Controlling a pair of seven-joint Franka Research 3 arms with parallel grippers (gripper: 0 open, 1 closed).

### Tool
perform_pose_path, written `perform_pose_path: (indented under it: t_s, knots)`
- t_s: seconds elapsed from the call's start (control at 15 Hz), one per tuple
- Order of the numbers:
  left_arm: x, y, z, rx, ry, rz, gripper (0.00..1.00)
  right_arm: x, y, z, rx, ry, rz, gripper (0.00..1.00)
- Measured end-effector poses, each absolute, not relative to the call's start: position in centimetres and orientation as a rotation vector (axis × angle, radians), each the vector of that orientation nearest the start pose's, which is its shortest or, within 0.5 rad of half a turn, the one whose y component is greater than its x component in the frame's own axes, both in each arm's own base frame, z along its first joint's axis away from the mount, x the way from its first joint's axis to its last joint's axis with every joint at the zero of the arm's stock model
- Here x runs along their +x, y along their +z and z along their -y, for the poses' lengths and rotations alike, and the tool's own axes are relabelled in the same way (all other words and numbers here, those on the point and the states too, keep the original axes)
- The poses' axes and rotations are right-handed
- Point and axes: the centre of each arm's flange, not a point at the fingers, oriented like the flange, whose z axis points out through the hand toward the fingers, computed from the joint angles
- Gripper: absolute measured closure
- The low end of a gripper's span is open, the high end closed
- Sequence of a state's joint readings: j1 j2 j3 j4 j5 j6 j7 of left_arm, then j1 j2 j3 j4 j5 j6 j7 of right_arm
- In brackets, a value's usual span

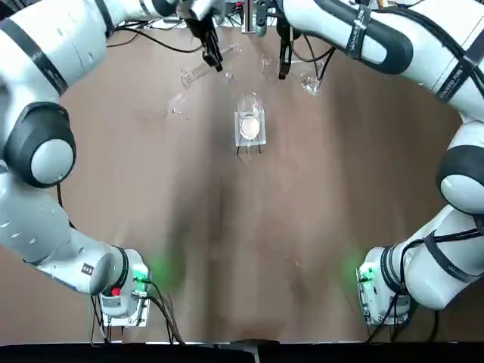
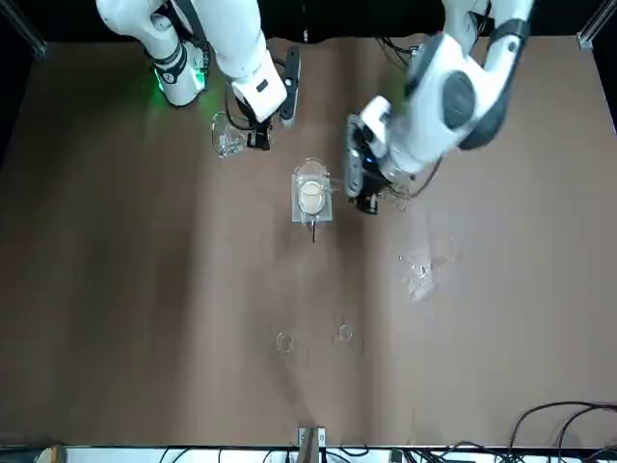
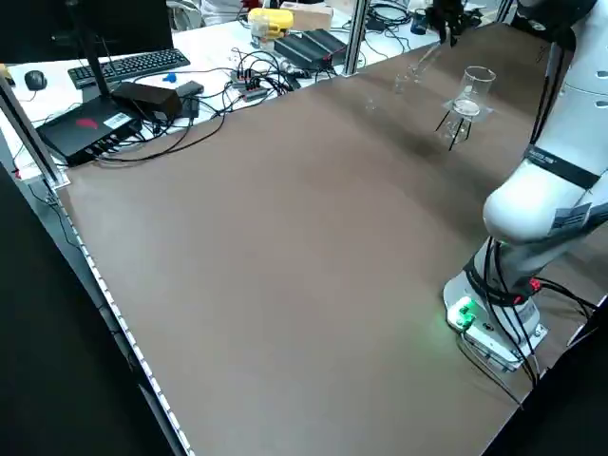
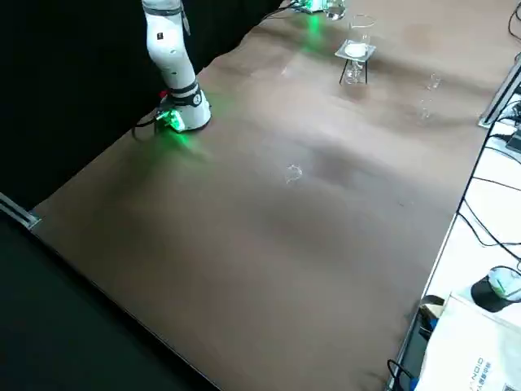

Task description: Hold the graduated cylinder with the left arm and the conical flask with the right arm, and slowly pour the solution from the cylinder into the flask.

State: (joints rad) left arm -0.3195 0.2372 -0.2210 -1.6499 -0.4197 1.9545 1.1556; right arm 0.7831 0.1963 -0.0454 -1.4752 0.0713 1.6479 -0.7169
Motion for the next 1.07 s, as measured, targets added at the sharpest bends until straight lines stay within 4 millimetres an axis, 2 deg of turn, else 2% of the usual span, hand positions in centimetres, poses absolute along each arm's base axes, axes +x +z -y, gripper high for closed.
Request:
perform_pose_path:
  t_s: [0.13, 0.4, 0.67, 0.8, 1.07]
  knots:
    - [56.2, 49.2, 30.7, -2.601, -0.502, -2.521, 0.66, 44.8, 55.6, -43.0, -2.311, 0.046, 2.068, 0.61]
    - [58.8, 49.4, 22.6, -2.669, -0.718, -2.658, 0.66, 44.2, 54.4, -44.5, -2.349, 0.056, 2.135, 0.61]
    - [61.1, 49.3, 12.9, -2.677, -1.05, -2.676, 0.66, 44.0, 53.0, -46.6, -2.371, 0.063, 2.194, 0.61]
    - [61.8, 47.6, 7.9, -2.662, -1.186, -2.695, 0.66, 43.8, 52.0, -47.9, -2.394, 0.072, 2.216, 0.61]
    - [62.3, 42.5, -0.3, -2.551, -1.47, -2.774, 0.66, 43.7, 49.9, -50.1, -2.417, 0.09, 2.271, 0.61]
